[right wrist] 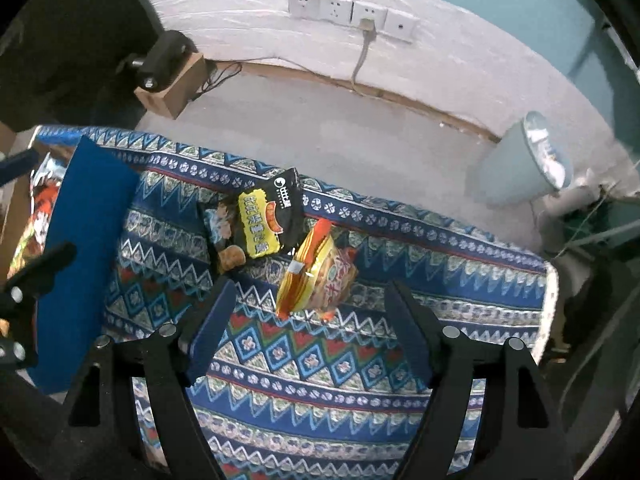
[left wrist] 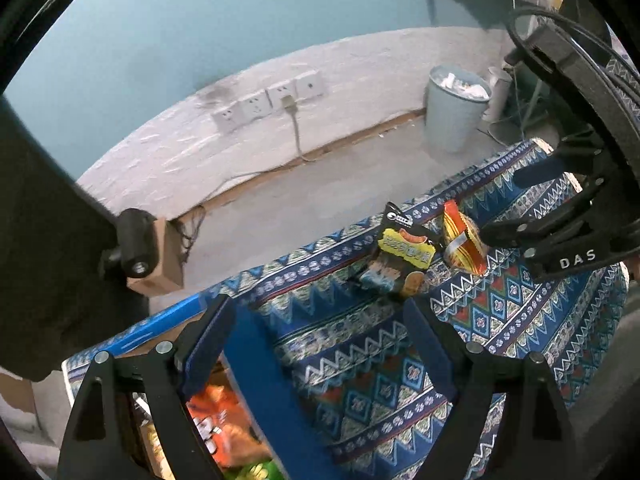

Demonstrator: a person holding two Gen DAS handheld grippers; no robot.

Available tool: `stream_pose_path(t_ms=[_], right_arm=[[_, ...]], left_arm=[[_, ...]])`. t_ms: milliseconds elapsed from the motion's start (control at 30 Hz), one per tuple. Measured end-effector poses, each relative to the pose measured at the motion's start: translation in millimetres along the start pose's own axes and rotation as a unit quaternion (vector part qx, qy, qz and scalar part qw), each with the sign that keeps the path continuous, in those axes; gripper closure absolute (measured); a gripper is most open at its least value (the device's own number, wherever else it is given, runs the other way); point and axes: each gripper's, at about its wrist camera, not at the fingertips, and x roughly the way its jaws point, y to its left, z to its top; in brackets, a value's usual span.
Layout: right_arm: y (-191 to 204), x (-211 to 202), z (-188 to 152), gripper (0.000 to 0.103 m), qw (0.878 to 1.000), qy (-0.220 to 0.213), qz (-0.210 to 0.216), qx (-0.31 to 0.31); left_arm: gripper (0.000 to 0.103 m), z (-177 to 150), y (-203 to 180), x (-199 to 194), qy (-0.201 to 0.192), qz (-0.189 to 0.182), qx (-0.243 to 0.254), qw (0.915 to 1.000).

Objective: Organize snacks
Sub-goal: 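Move both tools back over the remaining snacks on the cloth, then grasp the black bibizan bag with the left tool while the right tool grasps the orange chip bag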

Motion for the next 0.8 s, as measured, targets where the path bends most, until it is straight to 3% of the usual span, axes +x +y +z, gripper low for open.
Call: stream_pose_path(t_ms=[467, 800], right_arm=[[-16, 58, 9, 0.027, 0.998, 0.039, 0.03, 0.046], [-26, 86, -4, 0.027, 0.997, 0.05, 0.031, 0.053]], left_arm=[[0.016, 10, -3, 72, 0.044, -0.011, 0.022, 0.9987], [0.016, 19, -19, 93, 0.048, -0.017, 0.044, 0.9977]])
